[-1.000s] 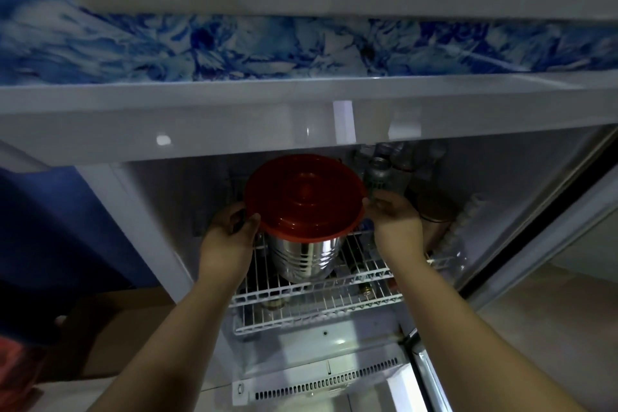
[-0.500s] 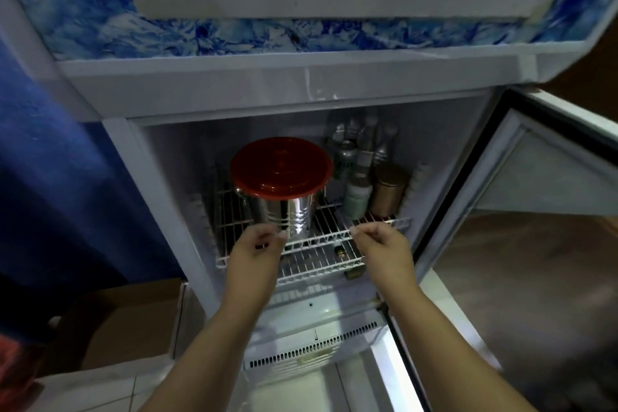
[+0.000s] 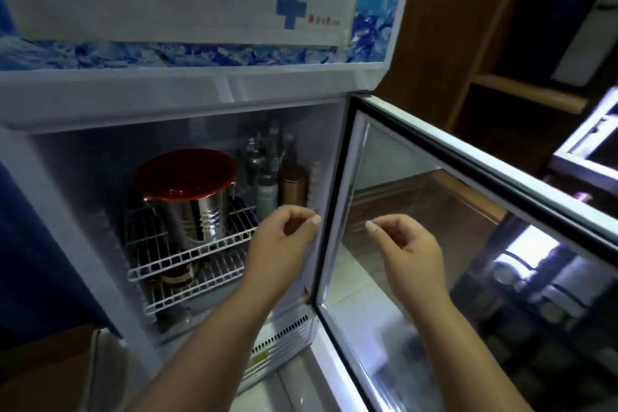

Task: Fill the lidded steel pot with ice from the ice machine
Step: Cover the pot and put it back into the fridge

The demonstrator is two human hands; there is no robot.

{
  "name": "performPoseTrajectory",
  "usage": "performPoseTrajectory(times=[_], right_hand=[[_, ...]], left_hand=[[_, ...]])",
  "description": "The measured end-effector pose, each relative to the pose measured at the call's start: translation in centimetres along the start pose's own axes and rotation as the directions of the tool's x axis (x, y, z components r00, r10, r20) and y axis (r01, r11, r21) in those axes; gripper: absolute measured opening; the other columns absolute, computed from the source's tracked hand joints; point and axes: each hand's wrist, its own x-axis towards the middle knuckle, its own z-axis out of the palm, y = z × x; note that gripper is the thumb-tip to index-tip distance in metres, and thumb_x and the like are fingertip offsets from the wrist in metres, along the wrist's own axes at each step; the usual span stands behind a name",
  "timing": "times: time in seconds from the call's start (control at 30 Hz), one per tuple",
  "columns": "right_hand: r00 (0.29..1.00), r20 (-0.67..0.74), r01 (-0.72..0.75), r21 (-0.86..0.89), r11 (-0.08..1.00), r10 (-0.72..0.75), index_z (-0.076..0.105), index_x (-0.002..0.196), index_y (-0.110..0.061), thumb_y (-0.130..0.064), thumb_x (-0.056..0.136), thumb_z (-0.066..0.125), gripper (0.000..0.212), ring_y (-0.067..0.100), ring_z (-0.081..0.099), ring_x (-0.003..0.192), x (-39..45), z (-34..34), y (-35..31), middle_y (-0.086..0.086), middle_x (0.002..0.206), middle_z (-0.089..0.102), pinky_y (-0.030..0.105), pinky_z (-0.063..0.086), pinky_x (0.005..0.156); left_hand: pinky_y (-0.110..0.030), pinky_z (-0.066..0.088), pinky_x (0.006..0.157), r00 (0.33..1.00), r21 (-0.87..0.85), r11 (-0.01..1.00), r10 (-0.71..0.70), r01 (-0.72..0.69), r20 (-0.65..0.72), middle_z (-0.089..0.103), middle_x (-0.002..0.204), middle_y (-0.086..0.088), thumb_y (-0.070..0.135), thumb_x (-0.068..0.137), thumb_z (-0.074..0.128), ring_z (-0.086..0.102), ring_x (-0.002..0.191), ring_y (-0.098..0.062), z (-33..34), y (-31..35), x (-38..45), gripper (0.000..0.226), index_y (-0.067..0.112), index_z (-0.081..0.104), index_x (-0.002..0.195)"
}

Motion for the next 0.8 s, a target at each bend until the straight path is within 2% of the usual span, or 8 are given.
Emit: performPoseTrajectory(times=[0.07, 0.17, 0.4, 0.47, 0.57, 0.63, 0.73, 0.8], right_hand=[[0.990, -0.042, 0.126, -0.143, 0.982, -0.133, 0.067, 0.079, -0.029, -0.021, 0.086, 0.068, 0.010, 0.004, 0.062, 0.074, -0.7, -3.1, -1.4, -0.010, 0.076, 0.067, 0.017, 0.049, 0.068], [0.949, -0.106, 0.254, -0.304, 0.918, -0.298, 0.067, 0.086, -0.024, -0.018, 0.087, 0.067, 0.006, 0.006, 0.062, 0.079, -1.3, -7.3, -2.9, -0.008, 0.082, 0.065, 0.020, 0.050, 0.070], [0.846, -0.253, 0.281, -0.538, 0.795, -0.470, 0.068, 0.084, -0.015, -0.019, 0.085, 0.064, 0.006, 0.010, 0.059, 0.075, -2.6, -15.4, -4.7, -0.006, 0.079, 0.062, 0.026, 0.048, 0.070], [0.818, -0.291, 0.246, -0.604, 0.758, -0.496, 0.068, 0.082, -0.013, -0.018, 0.083, 0.063, 0.007, 0.015, 0.059, 0.077, -3.3, -17.6, -5.1, -0.004, 0.079, 0.062, 0.029, 0.047, 0.073], [0.798, -0.295, 0.158, -0.740, 0.654, -0.526, 0.070, 0.088, -0.012, -0.020, 0.082, 0.063, 0.012, 0.023, 0.059, 0.082, -4.5, -20.5, -5.3, 0.001, 0.084, 0.066, 0.027, 0.040, 0.079], [0.812, -0.299, 0.066, -0.807, 0.587, -0.501, 0.071, 0.096, -0.011, -0.025, 0.081, 0.062, 0.022, 0.027, 0.059, 0.087, -5.4, -22.2, -5.1, 0.003, 0.090, 0.067, 0.028, 0.038, 0.083], [0.873, -0.355, -0.144, -0.843, 0.518, -0.335, 0.070, 0.108, -0.014, -0.034, 0.085, 0.060, 0.032, 0.033, 0.056, 0.103, -6.9, -23.8, -4.5, 0.005, 0.102, 0.066, 0.042, 0.043, 0.091], [0.906, -0.388, -0.272, -0.840, 0.469, -0.170, 0.065, 0.117, -0.017, -0.036, 0.088, 0.060, 0.035, 0.034, 0.050, 0.114, -7.7, -24.4, -4.3, 0.006, 0.111, 0.063, 0.047, 0.041, 0.097]], left_hand=[[-0.033, 0.053, 0.075, 0.997, -0.011, 0.998, 0.058, -0.057, 0.048, 0.067, 0.077, 0.003, 0.022, 0.085, 0.065, 0.064, 0.076, -0.013, 1.9, 1.6, -0.3, 0.004, 0.023, 0.067, 0.082], [-0.028, 0.052, 0.069, 0.975, -0.016, 0.986, 0.166, -0.165, 0.147, 0.067, 0.076, 0.005, 0.024, 0.085, 0.064, 0.063, 0.073, -0.009, 4.8, 4.1, -0.9, 0.004, 0.025, 0.066, 0.082], [-0.011, 0.047, 0.068, 0.853, -0.030, 0.907, 0.405, -0.420, 0.329, 0.066, 0.082, 0.013, 0.022, 0.086, 0.064, 0.061, 0.077, 0.002, 12.0, 9.4, -2.7, 0.006, 0.028, 0.065, 0.087], [-0.009, 0.046, 0.073, 0.799, -0.033, 0.868, 0.471, -0.496, 0.373, 0.065, 0.091, 0.014, 0.023, 0.087, 0.062, 0.060, 0.085, 0.002, 14.2, 10.6, -3.5, 0.010, 0.030, 0.065, 0.094], [-0.019, 0.047, 0.088, 0.719, -0.016, 0.808, 0.534, -0.589, 0.445, 0.061, 0.106, 0.014, 0.022, 0.090, 0.057, 0.055, 0.102, -0.001, 17.1, 11.6, -4.6, 0.022, 0.024, 0.064, 0.111], [-0.022, 0.038, 0.101, 0.665, 0.009, 0.769, 0.547, -0.639, 0.509, 0.058, 0.117, 0.011, 0.020, 0.094, 0.052, 0.047, 0.118, -0.006, 18.8, 12.0, -5.5, 0.028, 0.022, 0.060, 0.120], [-0.017, 0.016, 0.105, 0.603, 0.015, 0.759, 0.505, -0.651, 0.618, 0.054, 0.130, 0.005, 0.013, 0.097, 0.044, 0.026, 0.137, -0.013, 20.6, 12.2, -7.0, 0.033, 0.018, 0.055, 0.127], [-0.021, 0.017, 0.108, 0.581, 0.035, 0.791, 0.418, -0.611, 0.698, 0.053, 0.128, 0.001, 0.012, 0.098, 0.039, 0.019, 0.141, -0.020, 21.6, 11.8, -7.7, 0.029, 0.015, 0.055, 0.122]])
